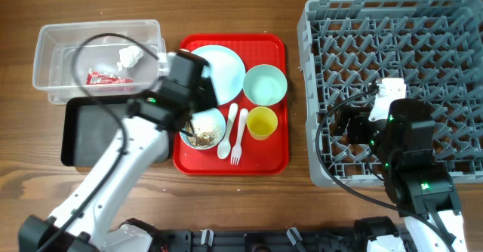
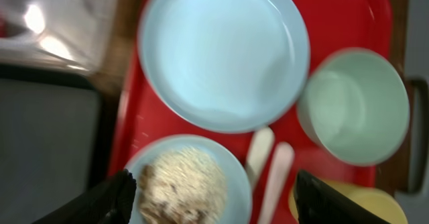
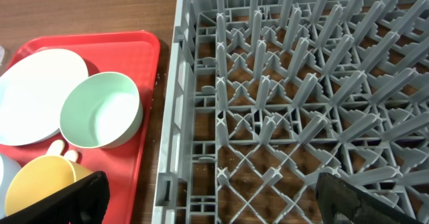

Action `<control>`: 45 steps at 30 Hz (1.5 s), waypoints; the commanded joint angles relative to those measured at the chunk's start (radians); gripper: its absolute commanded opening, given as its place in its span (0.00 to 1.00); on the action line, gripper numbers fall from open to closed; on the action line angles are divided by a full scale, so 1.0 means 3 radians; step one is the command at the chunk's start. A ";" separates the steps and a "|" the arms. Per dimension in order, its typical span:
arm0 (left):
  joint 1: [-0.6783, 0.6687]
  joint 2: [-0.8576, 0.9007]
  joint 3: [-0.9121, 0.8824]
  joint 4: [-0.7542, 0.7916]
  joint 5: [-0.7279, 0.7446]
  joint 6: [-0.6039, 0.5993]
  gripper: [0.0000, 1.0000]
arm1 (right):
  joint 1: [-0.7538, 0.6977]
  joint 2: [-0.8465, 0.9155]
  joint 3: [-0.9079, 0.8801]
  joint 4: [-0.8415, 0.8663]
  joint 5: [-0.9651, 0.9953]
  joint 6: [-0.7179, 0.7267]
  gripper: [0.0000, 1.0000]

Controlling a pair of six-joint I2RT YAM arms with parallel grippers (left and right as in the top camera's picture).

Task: Sort waste into correct bins and load items into the dishwasher rack
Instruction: 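Grasp the light-blue bowl of rice with the left gripper, then tip the bowl over the black tray to dump the rice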

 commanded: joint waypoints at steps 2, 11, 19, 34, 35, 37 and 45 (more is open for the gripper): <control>-0.0467 0.0491 0.0000 -0.0003 0.0010 -0.0008 0.72 | -0.0004 0.0000 0.0062 0.0008 0.0042 0.0009 1.00; -0.0693 0.1283 0.0000 0.0065 0.0111 -0.0009 0.40 | -0.0004 0.0000 0.0062 0.0009 0.0042 0.0009 1.00; -0.0694 0.1399 0.0000 0.0051 0.0111 -0.0008 0.18 | -0.0004 0.0000 0.0062 0.0006 0.0042 0.0009 1.00; -0.0437 0.0516 0.0010 -0.0295 0.0109 0.0032 0.04 | -0.0004 0.0000 0.0062 0.0005 0.0042 0.0009 1.00; -0.0360 0.0402 0.0010 -0.0340 0.0111 0.0032 0.04 | -0.0004 0.0000 0.0062 0.0006 0.0042 0.0010 1.00; -0.0050 0.0098 0.0010 -0.0426 0.0173 0.0064 0.04 | -0.0004 0.0000 0.0062 0.0004 0.0042 0.0009 1.00; 0.1799 0.0065 0.0003 -0.0514 0.2127 0.1181 0.04 | -0.0004 0.0000 0.0062 0.0005 0.0042 0.0010 1.00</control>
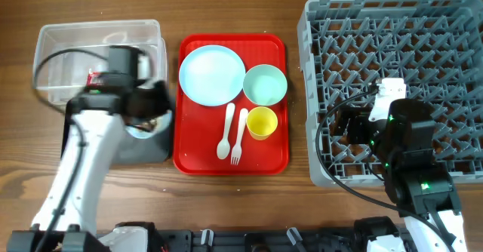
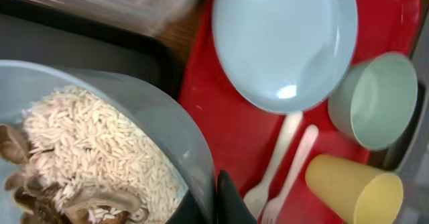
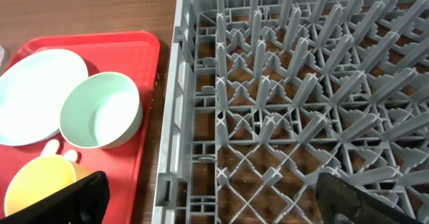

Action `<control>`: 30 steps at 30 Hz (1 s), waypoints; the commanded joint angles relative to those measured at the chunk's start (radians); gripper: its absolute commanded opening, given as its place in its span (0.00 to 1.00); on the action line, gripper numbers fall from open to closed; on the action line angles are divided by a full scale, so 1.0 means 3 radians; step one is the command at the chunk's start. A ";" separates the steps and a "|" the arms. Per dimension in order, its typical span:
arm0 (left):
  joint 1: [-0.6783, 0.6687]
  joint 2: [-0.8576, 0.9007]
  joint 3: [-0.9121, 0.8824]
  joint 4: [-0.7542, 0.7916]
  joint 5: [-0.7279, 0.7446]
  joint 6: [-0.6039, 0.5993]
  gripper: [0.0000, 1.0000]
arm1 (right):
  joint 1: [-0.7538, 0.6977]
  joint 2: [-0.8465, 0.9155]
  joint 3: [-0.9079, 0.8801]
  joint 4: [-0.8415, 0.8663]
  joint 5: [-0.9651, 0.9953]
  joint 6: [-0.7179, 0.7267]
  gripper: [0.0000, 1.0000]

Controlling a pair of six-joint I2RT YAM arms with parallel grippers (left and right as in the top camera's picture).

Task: Sort waste into correct bins and load items into the dishwasher rack
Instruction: 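Tip the bowl over the black tray to dump the rice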

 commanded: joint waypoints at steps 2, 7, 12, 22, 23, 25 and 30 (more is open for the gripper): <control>0.0985 0.0314 -0.0001 -0.0031 0.1528 0.0796 0.04 | -0.0004 0.0000 0.0062 0.0005 0.0042 0.0010 0.99; 0.1581 0.0923 -0.0001 -0.0407 0.2595 0.1469 0.04 | -0.0004 0.0000 0.0062 0.0006 0.0042 0.0008 1.00; 0.1925 0.1261 -0.0001 -0.0776 0.3195 0.1743 0.04 | -0.0004 0.0000 0.0062 0.0005 0.0042 0.0009 1.00; 0.2122 0.1265 0.0000 -0.1058 0.3681 0.1708 0.04 | -0.0004 0.0000 0.0062 0.0005 0.0042 0.0008 1.00; 0.2122 0.1265 0.0000 -0.1068 0.3728 0.1708 0.04 | -0.0005 0.0000 0.0062 0.0005 0.0042 0.0009 1.00; 0.2122 0.1265 0.0000 -0.1068 0.3810 0.1708 0.04 | -0.0004 0.0000 0.0062 0.0005 0.0042 0.0009 1.00; 0.2122 0.1265 0.0000 -0.1190 0.4067 0.1597 0.04 | -0.0004 0.0000 0.0062 -0.0017 0.0042 0.0009 1.00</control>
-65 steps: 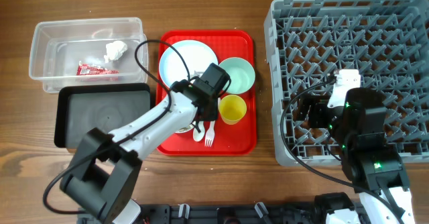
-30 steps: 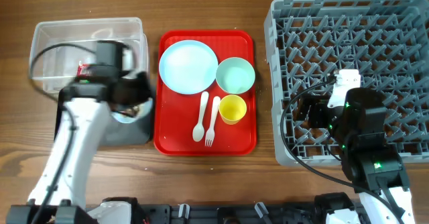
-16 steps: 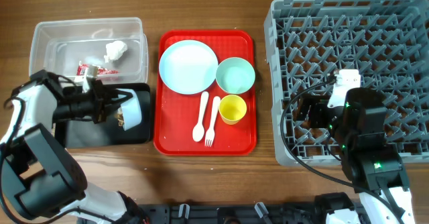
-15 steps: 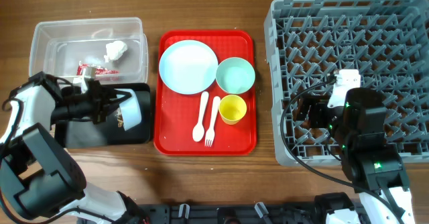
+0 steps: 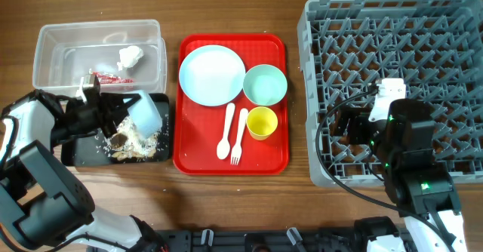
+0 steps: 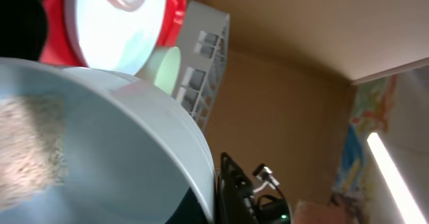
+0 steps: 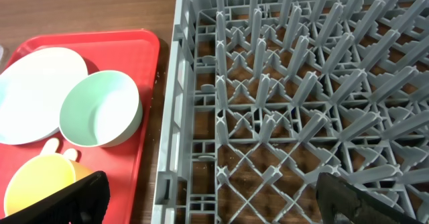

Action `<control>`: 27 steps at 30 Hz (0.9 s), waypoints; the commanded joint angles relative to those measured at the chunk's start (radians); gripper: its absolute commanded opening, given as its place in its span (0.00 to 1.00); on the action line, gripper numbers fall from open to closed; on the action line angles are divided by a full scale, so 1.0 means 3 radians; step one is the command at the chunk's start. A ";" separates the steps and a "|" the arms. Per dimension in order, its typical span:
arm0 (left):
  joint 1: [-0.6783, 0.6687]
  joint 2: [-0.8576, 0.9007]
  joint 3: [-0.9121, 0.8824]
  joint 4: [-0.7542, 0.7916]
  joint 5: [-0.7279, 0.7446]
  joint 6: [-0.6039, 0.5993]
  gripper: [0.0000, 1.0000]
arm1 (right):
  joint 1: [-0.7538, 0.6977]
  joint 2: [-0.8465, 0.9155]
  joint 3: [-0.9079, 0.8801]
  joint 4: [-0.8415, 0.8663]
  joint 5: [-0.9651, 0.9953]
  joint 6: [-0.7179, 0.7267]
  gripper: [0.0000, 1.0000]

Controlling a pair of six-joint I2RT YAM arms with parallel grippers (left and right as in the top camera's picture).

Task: Sort waste into correct bins and load items into the dishwasher rack
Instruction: 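Tip the bowl over the black tray to dump the rice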

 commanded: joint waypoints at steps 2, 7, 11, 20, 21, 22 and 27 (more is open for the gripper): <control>0.0017 0.0024 0.0001 -0.0033 0.0310 -0.0113 0.04 | -0.0004 0.0000 0.0062 -0.0001 0.0043 0.0009 1.00; 0.0017 0.0024 0.0001 -0.0043 0.0601 -0.0277 0.04 | -0.0004 0.0000 0.0062 -0.0003 0.0043 0.0009 1.00; 0.0017 0.0024 0.0001 -0.0045 0.0601 -0.0290 0.04 | -0.0005 0.0000 0.0062 -0.0003 0.0043 0.0009 0.99; 0.0017 0.0024 0.0001 -0.0045 0.0637 -0.0290 0.04 | -0.0004 0.0000 0.0062 -0.0001 0.0043 0.0009 1.00; 0.0017 0.0024 0.0001 -0.0045 0.0638 -0.0290 0.04 | -0.0005 0.0001 0.0062 -0.0001 0.0043 0.0009 1.00; 0.0017 0.0024 0.0001 -0.0043 0.0638 -0.0290 0.04 | -0.0004 0.0001 0.0062 -0.0001 0.0045 0.0009 1.00; 0.0023 0.0024 0.0001 0.0183 0.0385 -0.0384 0.04 | -0.0004 0.0000 0.0062 -0.0001 0.0043 0.0009 1.00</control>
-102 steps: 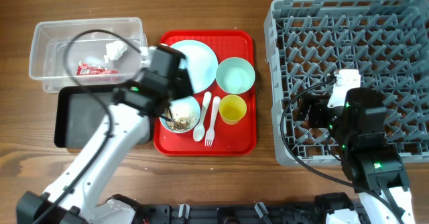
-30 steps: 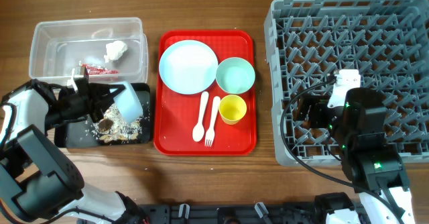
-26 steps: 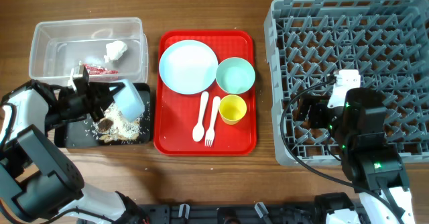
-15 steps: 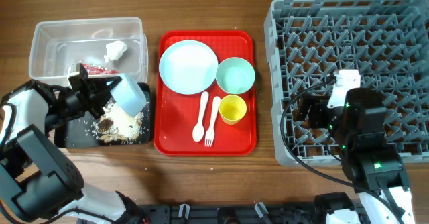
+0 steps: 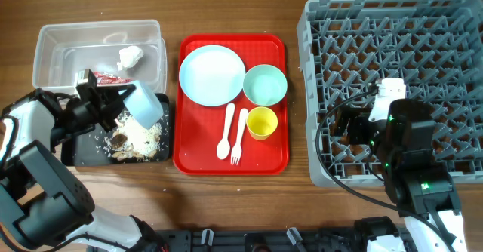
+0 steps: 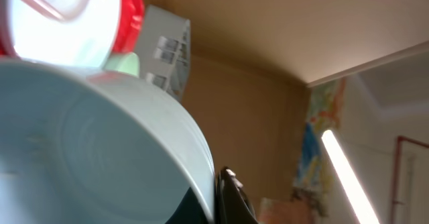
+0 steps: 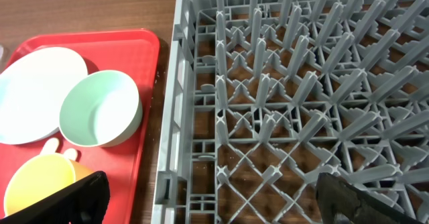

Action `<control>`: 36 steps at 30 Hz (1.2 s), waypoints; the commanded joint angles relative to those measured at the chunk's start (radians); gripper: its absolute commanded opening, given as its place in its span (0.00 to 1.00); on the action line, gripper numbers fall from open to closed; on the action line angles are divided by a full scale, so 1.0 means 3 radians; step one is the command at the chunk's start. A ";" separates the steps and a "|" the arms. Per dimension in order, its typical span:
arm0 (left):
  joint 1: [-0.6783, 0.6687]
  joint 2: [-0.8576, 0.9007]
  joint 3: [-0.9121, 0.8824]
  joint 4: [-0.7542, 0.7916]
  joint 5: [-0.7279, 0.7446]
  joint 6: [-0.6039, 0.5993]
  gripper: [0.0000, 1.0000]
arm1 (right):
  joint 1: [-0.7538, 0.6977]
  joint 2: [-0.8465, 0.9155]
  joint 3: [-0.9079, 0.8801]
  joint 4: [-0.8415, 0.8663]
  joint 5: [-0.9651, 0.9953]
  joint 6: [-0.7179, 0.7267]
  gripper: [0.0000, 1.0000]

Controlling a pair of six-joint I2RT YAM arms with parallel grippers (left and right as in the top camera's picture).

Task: Sort waste into correct bins and load items into the dishwasher rack
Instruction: 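Tip the bowl over the black tray to dump the rice, then set the empty bowl back on the red tray, grasp the yellow cup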

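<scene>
My left gripper is shut on the rim of a light-blue bowl, held tipped on its side over the black bin. In the left wrist view the bowl fills the frame and its inside looks bare. Rice and brown scraps lie in the black bin. A red tray carries a pale plate, a green bowl, a yellow cup, a white spoon and a fork. My right gripper stands open over the left side of the grey dishwasher rack.
A clear plastic bin behind the black one holds a red wrapper and a crumpled tissue. The tray sits between the bins and the rack. Bare wood runs along the table's front.
The bowl is tipped a little further and sits slightly higher. The wrist view showed rice in it then and shows none now. The right arm has not moved.
My left gripper was open over the rice bowl on the red tray. Then it held the full bowl over the black bin. Then the bowl was tilted with food lying in the bin. Now the bowl looks bare. The right gripper stayed open over the rack.
</scene>
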 commanded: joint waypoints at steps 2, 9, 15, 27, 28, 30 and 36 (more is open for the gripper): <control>0.0023 0.0018 0.0004 -0.0018 -0.0081 -0.0078 0.04 | -0.0004 0.0000 0.0062 0.0000 0.0043 0.0009 1.00; -0.0374 -0.0449 0.0011 0.0065 -0.0608 0.0052 0.04 | -0.0004 0.0000 0.0062 0.0004 0.0043 0.0009 1.00; -0.1764 -0.0759 0.0010 0.0764 -0.2827 -0.1029 0.04 | -0.0004 0.0000 0.0062 0.0000 0.0043 0.0009 1.00; -0.3456 -0.0621 0.0009 0.1380 -0.4828 -0.1728 0.04 | -0.0004 0.0000 0.0062 0.0001 0.0043 0.0009 1.00; -0.3474 -0.0549 0.0009 0.1383 -0.4835 -0.1729 0.04 | -0.0004 0.0000 0.0062 -0.0001 0.0043 0.0010 1.00; -0.3487 -0.0435 0.0009 0.1382 -0.4832 -0.1729 0.05 | -0.0004 0.0000 0.0062 0.0000 0.0043 0.0010 1.00; -0.3487 -0.0360 0.0010 0.1434 -0.4821 -0.1728 0.36 | -0.0004 0.0000 0.0062 -0.0001 0.0043 0.0009 1.00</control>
